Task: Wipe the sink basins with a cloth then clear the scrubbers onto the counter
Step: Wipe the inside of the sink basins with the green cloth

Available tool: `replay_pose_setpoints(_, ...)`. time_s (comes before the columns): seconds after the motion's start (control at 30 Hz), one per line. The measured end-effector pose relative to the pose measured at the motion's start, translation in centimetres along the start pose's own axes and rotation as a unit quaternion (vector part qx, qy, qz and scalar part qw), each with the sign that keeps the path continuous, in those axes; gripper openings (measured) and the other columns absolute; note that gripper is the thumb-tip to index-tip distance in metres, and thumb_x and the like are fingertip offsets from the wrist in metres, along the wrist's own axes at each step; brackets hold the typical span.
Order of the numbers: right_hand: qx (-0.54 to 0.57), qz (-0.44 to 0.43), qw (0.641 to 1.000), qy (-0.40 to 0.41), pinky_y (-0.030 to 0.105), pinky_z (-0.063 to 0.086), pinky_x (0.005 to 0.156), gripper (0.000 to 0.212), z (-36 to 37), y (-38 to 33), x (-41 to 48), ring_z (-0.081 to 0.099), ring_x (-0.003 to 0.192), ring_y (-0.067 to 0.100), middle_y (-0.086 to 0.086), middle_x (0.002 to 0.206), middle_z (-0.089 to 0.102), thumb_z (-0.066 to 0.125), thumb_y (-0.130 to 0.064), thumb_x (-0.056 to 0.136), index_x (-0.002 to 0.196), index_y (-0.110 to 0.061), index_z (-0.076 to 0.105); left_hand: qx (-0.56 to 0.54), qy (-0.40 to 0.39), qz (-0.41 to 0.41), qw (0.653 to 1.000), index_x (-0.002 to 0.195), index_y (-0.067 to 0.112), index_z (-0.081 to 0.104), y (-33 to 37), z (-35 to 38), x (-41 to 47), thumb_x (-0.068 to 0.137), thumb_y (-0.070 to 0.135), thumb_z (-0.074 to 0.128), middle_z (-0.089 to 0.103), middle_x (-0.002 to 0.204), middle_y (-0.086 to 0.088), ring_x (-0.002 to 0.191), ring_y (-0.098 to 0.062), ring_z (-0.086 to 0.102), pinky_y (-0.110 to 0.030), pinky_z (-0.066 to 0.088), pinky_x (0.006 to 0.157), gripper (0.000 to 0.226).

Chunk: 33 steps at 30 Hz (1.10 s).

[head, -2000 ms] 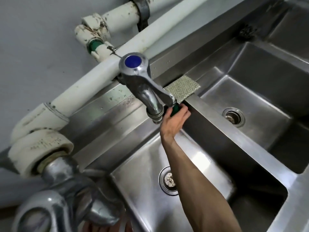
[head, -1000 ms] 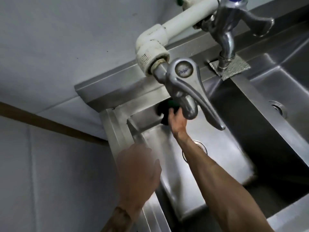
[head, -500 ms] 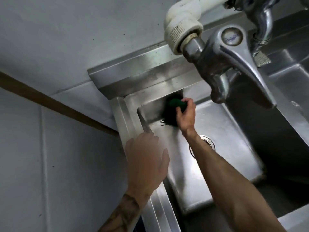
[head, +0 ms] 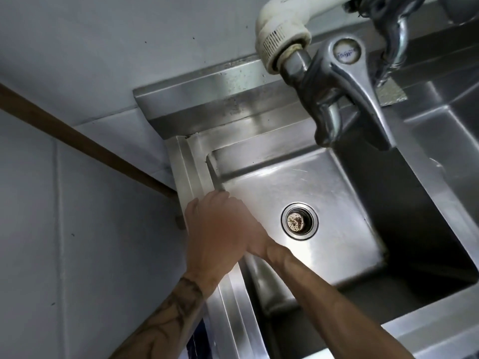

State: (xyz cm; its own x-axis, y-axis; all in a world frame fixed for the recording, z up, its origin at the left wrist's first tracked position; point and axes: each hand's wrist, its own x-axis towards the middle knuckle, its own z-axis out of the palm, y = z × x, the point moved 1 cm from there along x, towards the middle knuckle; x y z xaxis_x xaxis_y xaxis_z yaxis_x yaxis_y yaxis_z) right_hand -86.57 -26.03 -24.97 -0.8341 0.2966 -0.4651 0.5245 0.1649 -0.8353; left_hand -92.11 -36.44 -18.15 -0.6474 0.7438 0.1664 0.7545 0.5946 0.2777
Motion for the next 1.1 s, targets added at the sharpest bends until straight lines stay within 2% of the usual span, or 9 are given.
replay_pose_setpoints(0.07, -0.014, 0.033, 0.999, -0.037, 0.050, 0.047, 0.102, 0.035, 0.3, 1.2, -3.7, 0.059, 0.118, 0.019, -0.015, 0.131, 0.056, 0.044, -0.052, 0.098, 0.133, -0.048, 0.038, -0.001, -0.006, -0.006, 1.000, 0.121, 0.014, 0.064, -0.1, 0.0, -0.1, 0.099, 0.041, 0.051, 0.064, 0.130, -0.006, 0.131, -0.030, 0.056, -0.060, 0.036, 0.114, 0.038)
replay_pose_setpoints(0.13, -0.025, 0.055, 0.996, -0.068, 0.045, 0.046, 0.102, 0.030, 0.2, 2.1, -7.9, 0.058, 0.113, 0.018, -0.013, 0.129, 0.057, 0.043, -0.042, 0.103, 0.132, -0.047, 0.036, -0.006, -0.012, -0.012, 1.000, 0.122, 0.013, 0.064, -0.2, 0.1, 0.0, 0.099, 0.043, 0.049, 0.063, 0.131, -0.008, 0.131, -0.030, 0.055, -0.060, 0.035, 0.114, 0.041)
replay_pose_setpoints(0.33, -0.057, 0.076, 0.977, -0.189, 0.033, 0.042, 0.078, 0.021, -1.8, 1.7, -18.2, 0.050, 0.080, 0.003, -0.015, 0.096, 0.055, 0.041, -0.025, 0.105, 0.119, -0.041, 0.039, -0.006, 0.003, 0.000, 1.000, 0.122, 0.012, 0.064, 0.0, -0.6, 0.0, 0.099, 0.041, 0.052, 0.064, 0.128, -0.008, 0.127, -0.031, 0.056, -0.055, 0.036, 0.110, 0.038)
replay_pose_setpoints(0.4, -0.089, 0.066, 0.971, -0.211, 0.035, 0.042, 0.081, 0.021, -2.8, 0.9, -19.2, 0.051, 0.083, 0.005, -0.014, 0.100, 0.054, 0.042, -0.024, 0.105, 0.121, -0.038, 0.042, -0.008, 0.006, 0.004, 1.000, 0.121, 0.012, 0.064, 0.1, -0.8, -0.1, 0.100, 0.039, 0.052, 0.064, 0.127, -0.008, 0.127, -0.031, 0.055, -0.055, 0.035, 0.110, 0.037)
replay_pose_setpoints(0.47, -0.110, 0.058, 0.966, -0.228, 0.039, 0.045, 0.091, 0.023, -3.9, 0.2, -19.9, 0.055, 0.097, 0.015, -0.012, 0.110, 0.055, 0.043, -0.023, 0.104, 0.120, -0.039, 0.044, -0.006, 0.002, 0.006, 1.000, 0.122, 0.011, 0.065, 0.2, -0.9, -0.2, 0.101, 0.039, 0.050, 0.064, 0.127, -0.008, 0.127, -0.031, 0.056, -0.055, 0.035, 0.111, 0.038)
replay_pose_setpoints(0.53, -0.112, 0.052, 0.965, -0.233, 0.039, 0.045, 0.095, 0.027, -5.0, -0.4, -20.8, 0.055, 0.104, 0.015, -0.013, 0.114, 0.056, 0.043, -0.021, 0.103, 0.120, -0.042, 0.047, 0.000, -0.008, 0.014, 1.000, 0.122, 0.011, 0.066, 0.4, -1.0, -0.5, 0.102, 0.039, 0.047, 0.065, 0.126, -0.009, 0.126, -0.031, 0.056, -0.055, 0.035, 0.111, 0.039)
replay_pose_setpoints(0.8, 0.038, 0.079, 0.995, -0.049, 0.026, 0.045, 0.083, 0.031, -15.9, 0.6, -24.5, 0.057, 0.089, 0.002, -0.015, 0.095, 0.066, 0.047, -0.010, 0.102, 0.113, -0.038, 0.055, -0.024, 0.000, -0.018, 1.000, 0.119, 0.015, 0.066, 7.1, -0.5, -2.9, 0.102, 0.037, 0.047, 0.067, 0.119, -0.007, 0.114, -0.032, 0.062, -0.050, 0.044, 0.101, 0.033)
replay_pose_setpoints(0.93, 0.108, 0.069, 0.991, 0.023, 0.022, 0.048, 0.084, 0.030, -24.6, 2.4, -25.4, 0.064, 0.095, 0.006, -0.010, 0.099, 0.072, 0.050, -0.008, 0.104, 0.116, -0.033, 0.061, -0.033, 0.003, -0.044, 0.999, 0.120, 0.017, 0.066, 13.8, 2.3, -2.2, 0.104, 0.037, 0.046, 0.066, 0.121, -0.004, 0.119, -0.030, 0.060, -0.048, 0.043, 0.103, 0.033)
replay_pose_setpoints(1.1, 0.179, 0.045, 0.981, 0.059, 0.019, 0.055, 0.075, 0.030, -37.0, 4.0, -25.7, 0.070, 0.098, 0.009, -0.001, 0.112, 0.072, 0.048, -0.005, 0.104, 0.122, -0.026, 0.061, -0.015, 0.019, -0.072, 0.997, 0.113, 0.021, 0.065, 23.3, 4.8, 0.8, 0.099, 0.030, 0.055, 0.067, 0.116, 0.001, 0.115, -0.028, 0.061, -0.046, 0.040, 0.100, 0.019)
